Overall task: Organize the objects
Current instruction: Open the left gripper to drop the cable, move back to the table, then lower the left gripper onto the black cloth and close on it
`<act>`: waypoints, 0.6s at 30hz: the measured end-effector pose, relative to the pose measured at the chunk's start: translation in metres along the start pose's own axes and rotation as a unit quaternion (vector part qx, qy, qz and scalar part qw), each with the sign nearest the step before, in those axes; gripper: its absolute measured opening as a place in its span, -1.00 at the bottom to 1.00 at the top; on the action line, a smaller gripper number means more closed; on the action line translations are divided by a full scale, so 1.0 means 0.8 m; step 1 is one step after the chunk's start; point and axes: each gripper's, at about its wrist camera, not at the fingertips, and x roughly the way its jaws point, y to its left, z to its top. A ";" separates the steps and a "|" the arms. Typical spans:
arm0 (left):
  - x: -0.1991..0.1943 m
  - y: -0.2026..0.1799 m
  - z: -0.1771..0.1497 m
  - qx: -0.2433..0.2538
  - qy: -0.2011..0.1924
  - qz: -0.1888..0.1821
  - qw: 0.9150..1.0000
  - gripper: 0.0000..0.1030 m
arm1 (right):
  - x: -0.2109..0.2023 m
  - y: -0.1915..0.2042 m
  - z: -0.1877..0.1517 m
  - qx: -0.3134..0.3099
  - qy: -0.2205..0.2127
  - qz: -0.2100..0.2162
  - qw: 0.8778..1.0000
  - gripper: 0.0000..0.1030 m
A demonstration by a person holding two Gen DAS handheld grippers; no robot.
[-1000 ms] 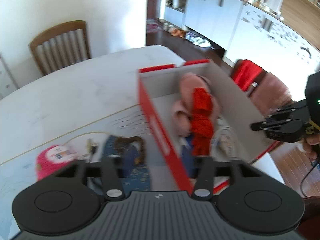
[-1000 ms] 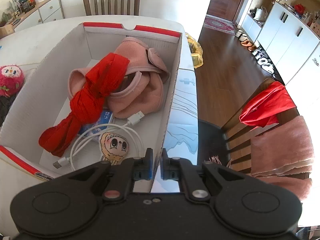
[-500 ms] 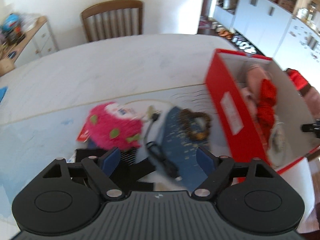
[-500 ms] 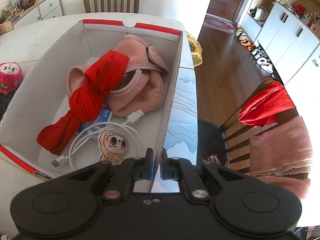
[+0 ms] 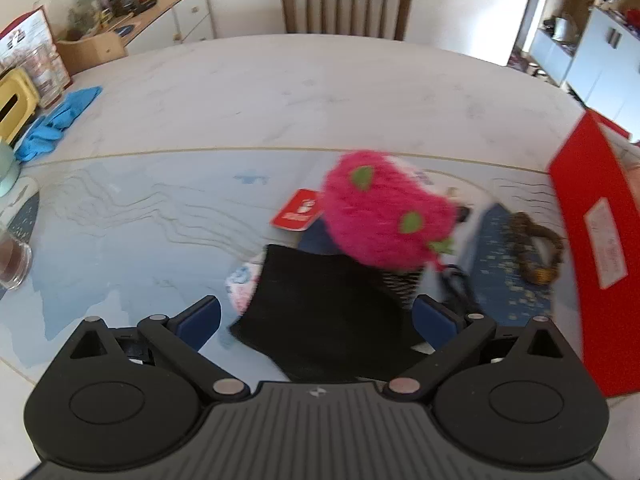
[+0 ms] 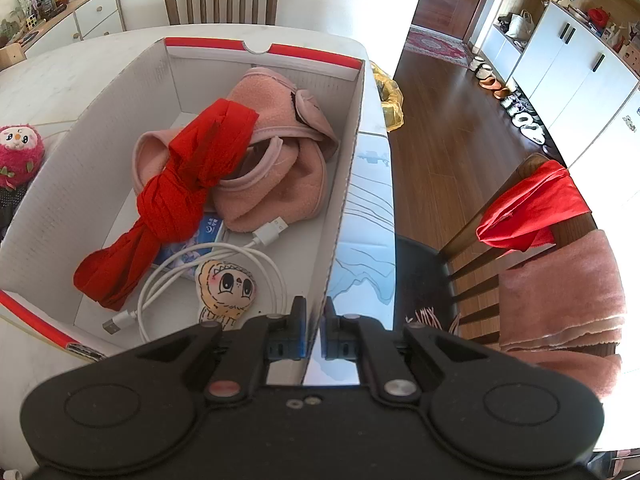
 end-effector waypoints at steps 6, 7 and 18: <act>0.033 0.021 -0.005 -0.026 0.026 0.010 0.999 0.99 | -0.001 -0.002 -0.001 0.000 0.001 -0.001 1.000 -0.89; 0.036 0.021 -0.008 -0.025 0.027 0.012 0.999 0.99 | -0.001 -0.002 -0.002 -0.001 0.001 -0.001 1.000 -0.89; 0.053 0.020 -0.023 -0.019 0.016 0.020 0.999 0.97 | 0.000 -0.004 -0.007 -0.003 0.007 -0.003 1.000 -0.89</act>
